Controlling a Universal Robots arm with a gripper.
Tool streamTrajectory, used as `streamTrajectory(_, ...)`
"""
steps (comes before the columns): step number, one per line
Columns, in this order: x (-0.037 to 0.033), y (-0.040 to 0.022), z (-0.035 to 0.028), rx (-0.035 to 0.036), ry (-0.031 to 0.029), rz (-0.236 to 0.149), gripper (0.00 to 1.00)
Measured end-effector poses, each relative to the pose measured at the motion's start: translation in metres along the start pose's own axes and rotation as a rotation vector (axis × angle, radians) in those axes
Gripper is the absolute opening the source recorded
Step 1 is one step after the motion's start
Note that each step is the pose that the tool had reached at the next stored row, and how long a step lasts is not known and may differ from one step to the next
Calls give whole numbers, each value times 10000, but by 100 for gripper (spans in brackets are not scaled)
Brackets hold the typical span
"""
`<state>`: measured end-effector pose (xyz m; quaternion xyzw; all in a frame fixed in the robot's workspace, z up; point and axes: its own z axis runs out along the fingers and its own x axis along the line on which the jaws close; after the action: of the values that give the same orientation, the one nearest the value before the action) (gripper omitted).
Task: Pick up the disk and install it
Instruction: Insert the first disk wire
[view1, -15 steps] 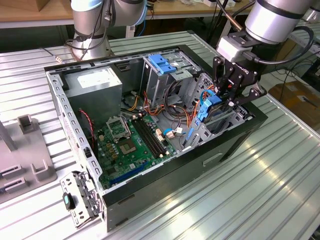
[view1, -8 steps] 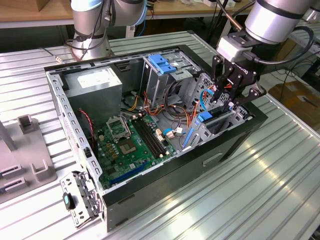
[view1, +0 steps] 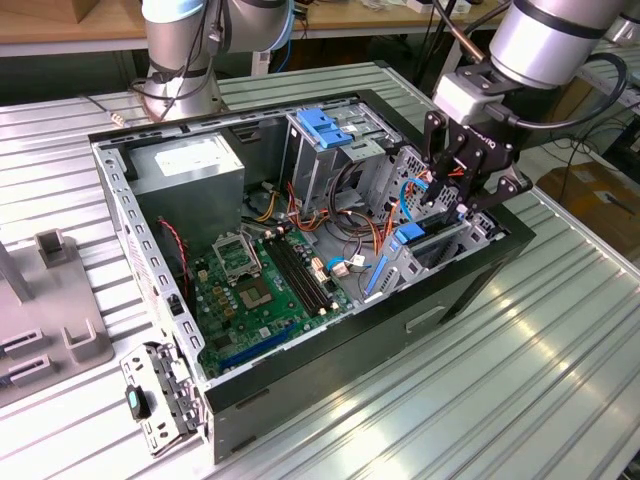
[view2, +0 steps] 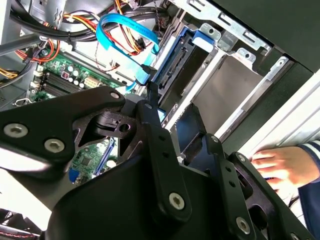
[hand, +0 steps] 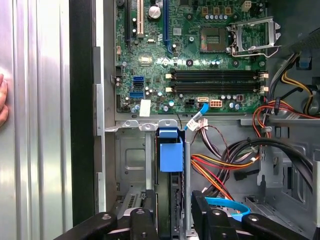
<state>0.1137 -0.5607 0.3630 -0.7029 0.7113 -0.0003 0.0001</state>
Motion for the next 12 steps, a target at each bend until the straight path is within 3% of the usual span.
streamTrajectory(2,0,36,-1,0,1,0,43)
streamTrajectory(12,0,40,-1,0,1,1,43)
